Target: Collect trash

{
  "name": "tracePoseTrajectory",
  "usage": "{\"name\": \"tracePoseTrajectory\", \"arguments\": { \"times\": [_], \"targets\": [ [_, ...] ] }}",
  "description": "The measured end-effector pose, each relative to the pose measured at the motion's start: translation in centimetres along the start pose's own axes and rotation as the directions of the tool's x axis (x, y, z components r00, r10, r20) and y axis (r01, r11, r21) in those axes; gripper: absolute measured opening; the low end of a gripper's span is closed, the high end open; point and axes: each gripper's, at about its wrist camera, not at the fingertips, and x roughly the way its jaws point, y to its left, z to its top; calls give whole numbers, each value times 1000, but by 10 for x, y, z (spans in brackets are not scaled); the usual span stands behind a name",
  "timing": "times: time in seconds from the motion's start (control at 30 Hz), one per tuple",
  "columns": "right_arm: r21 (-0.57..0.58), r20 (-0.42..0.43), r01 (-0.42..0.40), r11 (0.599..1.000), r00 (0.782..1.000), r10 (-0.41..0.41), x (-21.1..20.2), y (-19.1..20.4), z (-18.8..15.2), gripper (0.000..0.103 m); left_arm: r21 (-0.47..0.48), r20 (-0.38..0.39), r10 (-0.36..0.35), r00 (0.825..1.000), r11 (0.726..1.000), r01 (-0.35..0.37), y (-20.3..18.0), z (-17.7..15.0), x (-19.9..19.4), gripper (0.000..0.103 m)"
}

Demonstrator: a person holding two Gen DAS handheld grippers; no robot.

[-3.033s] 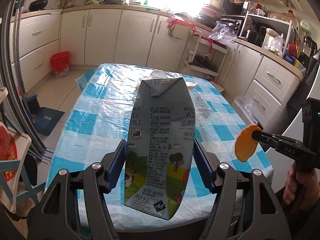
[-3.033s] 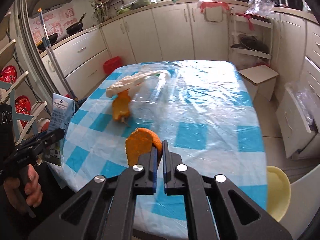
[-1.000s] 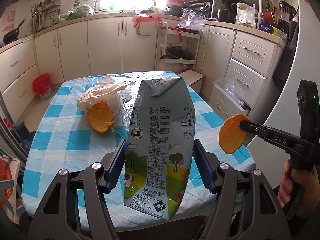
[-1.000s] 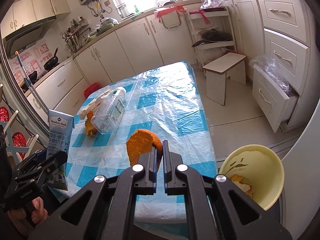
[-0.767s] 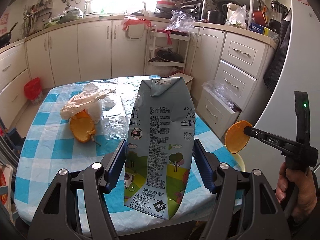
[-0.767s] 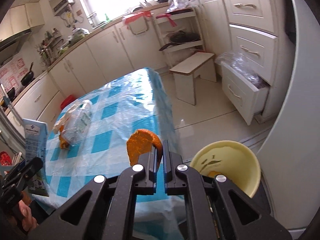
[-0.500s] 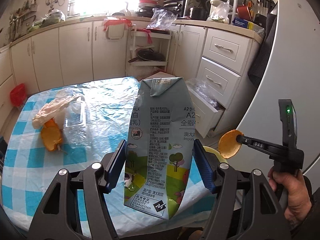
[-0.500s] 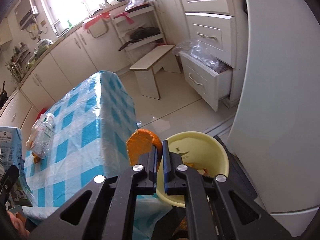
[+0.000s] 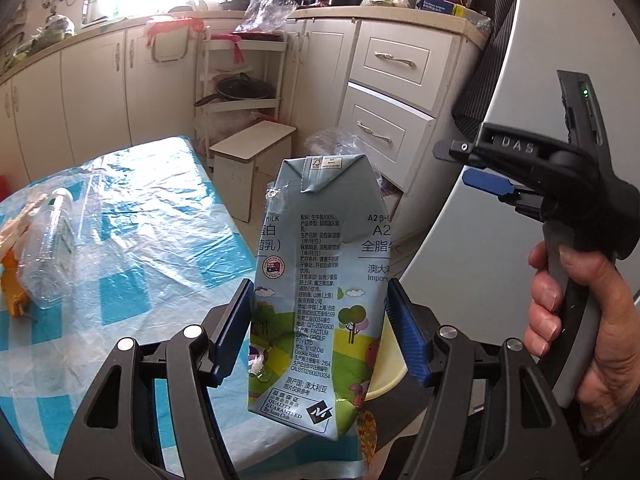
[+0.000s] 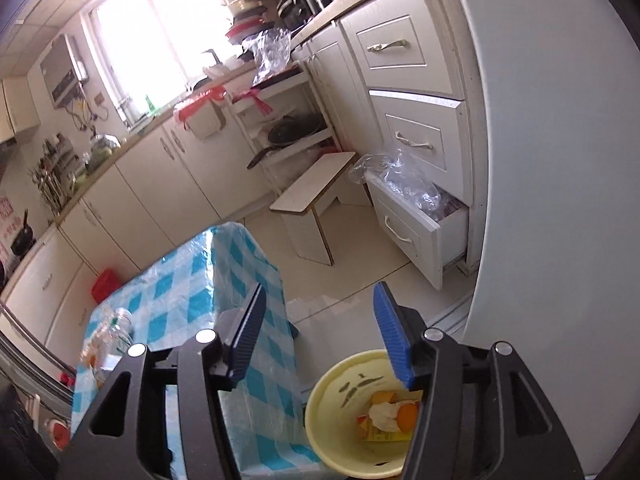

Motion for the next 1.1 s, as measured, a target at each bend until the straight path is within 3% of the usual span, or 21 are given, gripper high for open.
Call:
{"name": "tracePoseTrajectory", "arguments": {
  "times": [0.13, 0.27, 0.47, 0.73, 1.1],
  "targets": [
    [76, 38, -40, 996, 999, 37, -2, -8, 6, 55, 9, -42, -21, 999, 1000, 22, -18, 2, 32, 63],
    [80, 72, -60, 995, 996, 54, -5, -4, 11, 58, 27, -106, -48, 993, 998, 51, -38, 6, 66, 63],
    [103, 60, -81, 991, 995, 75, 1, -7, 14, 58, 55, -160, -32, 987, 998, 41, -56, 7, 90, 76],
    [109, 43, -73, 991, 997, 69, 5, -5, 11, 63, 73, -137, 40, 990, 997, -30, -44, 0, 58, 82],
    [5, 3, -69, 998, 998, 69, 16, 29, 2, 66, -10, -91, 172, 981, 985, -174, 18, -12, -16, 86]
  ]
}}
